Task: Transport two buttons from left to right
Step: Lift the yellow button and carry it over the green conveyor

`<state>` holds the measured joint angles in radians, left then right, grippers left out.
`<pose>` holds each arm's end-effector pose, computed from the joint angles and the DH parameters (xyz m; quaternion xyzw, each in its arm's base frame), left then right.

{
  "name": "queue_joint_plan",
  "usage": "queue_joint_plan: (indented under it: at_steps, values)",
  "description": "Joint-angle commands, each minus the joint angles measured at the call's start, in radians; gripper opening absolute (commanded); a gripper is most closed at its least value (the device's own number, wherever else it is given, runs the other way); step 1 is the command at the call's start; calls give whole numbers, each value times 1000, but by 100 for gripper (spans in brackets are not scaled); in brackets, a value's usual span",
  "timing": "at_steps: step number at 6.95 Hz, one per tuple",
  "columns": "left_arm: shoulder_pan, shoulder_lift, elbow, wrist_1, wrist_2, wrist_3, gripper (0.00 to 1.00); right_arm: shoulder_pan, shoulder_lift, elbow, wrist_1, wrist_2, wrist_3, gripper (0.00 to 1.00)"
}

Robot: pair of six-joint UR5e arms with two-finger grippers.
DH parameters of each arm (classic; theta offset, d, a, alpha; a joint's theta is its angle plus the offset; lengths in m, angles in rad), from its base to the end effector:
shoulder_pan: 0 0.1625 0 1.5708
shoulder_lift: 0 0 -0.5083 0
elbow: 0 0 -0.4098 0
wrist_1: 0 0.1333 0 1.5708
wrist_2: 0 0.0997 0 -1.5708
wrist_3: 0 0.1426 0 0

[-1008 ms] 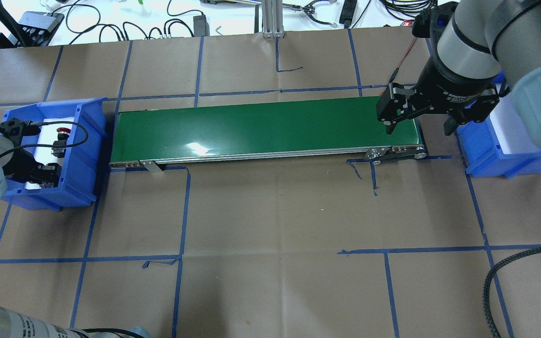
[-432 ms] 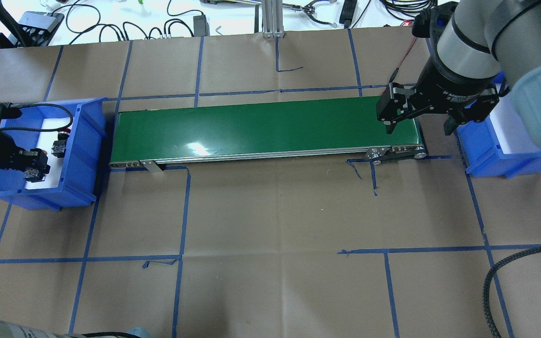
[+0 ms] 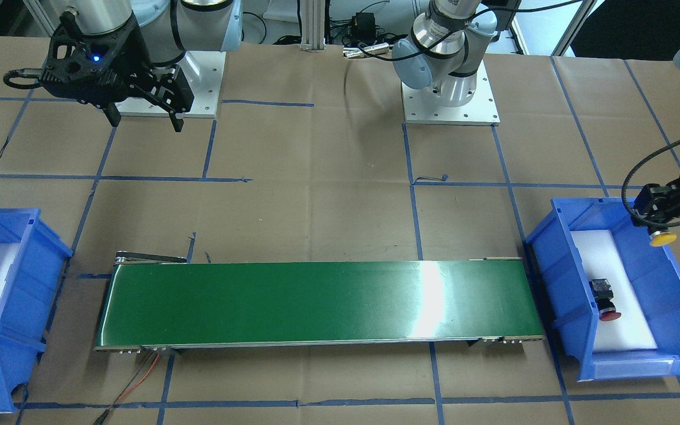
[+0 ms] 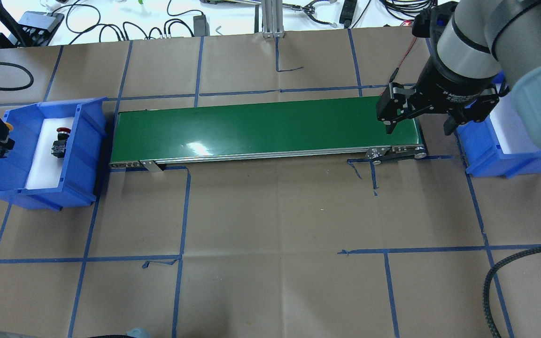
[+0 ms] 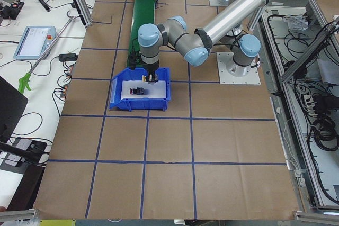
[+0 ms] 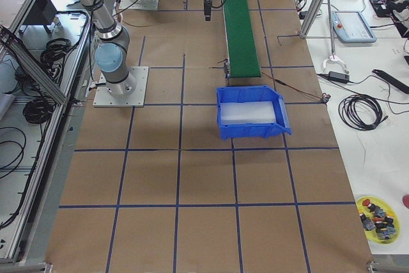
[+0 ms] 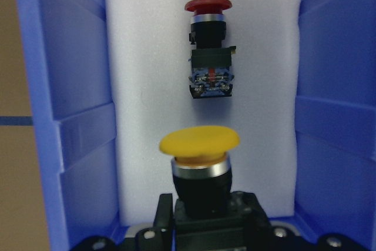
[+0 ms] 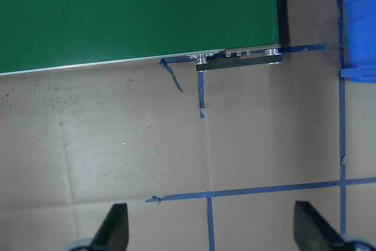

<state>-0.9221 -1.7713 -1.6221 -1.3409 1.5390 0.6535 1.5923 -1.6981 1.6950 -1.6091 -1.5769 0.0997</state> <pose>0.2494 -0.5571 0.4138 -0.0022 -0.9998 0.0009 0.0193 0.1421 -0.4478 0.5296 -0.0391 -0.9990 0.0208 0.0018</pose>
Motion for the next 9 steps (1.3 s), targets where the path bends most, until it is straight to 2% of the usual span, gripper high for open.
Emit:
queue_joint_plan:
  at_steps: [1, 5, 7, 9]
  values:
    - [-47, -13, 74, -55, -2, -9, 8, 0, 0, 0, 0, 0, 0, 100]
    - [-375, -16, 108, -37, 12, -300, 9, 0, 0, 0, 0, 0, 0, 100]
    - [-513, -75, 90, 40, 47, -449, 9, 0, 0, 2, 2, 0, 0, 100]
    - [-579, -172, 74, 147, 49, -524, 9, 0, 0, 2, 2, 2, 0, 100]
